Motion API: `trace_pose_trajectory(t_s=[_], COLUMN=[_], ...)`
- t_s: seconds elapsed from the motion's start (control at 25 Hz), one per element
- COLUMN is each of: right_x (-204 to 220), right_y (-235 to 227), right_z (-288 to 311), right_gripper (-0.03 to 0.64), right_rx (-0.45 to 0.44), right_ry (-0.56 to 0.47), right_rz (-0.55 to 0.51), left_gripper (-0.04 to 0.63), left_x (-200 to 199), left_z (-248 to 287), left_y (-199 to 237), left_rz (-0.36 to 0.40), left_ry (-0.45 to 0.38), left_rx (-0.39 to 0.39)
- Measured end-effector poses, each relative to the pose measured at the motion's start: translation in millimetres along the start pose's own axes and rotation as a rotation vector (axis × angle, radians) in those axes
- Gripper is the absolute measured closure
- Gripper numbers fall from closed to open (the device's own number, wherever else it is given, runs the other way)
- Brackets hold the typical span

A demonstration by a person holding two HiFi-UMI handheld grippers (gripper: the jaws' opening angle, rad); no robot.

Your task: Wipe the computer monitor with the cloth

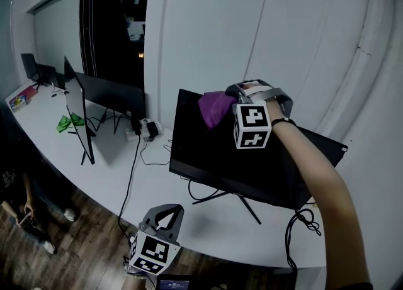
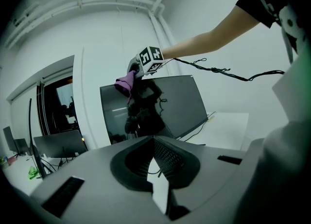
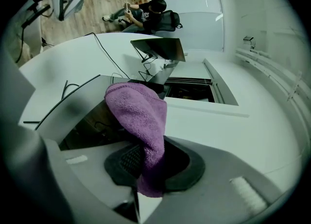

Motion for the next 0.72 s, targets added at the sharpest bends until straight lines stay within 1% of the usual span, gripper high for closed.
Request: trace_pose_trajectory(t_s=[0.24,0.52,0.72], right_x=[29,65,91], right_y=[12,30,44], right_z=[-16,-40,-57], right_gripper=[0.54,0.54,0.54], right_rx=[0.001,-0.018,-0.03], right_ry=[0.04,0.095,0.129], right_rz=[0.008,-0.011,0.004], left_gripper=[0.589,0.589,0.589], left_x=[-7,-13,-20], left_z=[10,22,32], left_y=[-13,-28,-41], left_rz=[0.017,0.027,0.042], left_ry=[-0.013,-0.02,-0.03], left_rx=[0.036,0.078,0.115])
Point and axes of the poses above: the fingertips, and each gripper's own axes: z forward along the fingers, y to its left, x out of its underside, the point moved 8 cm from there along -z, backward along the fingers, and after that the axes turned 4 degrees about y, right-handed, at the moved point
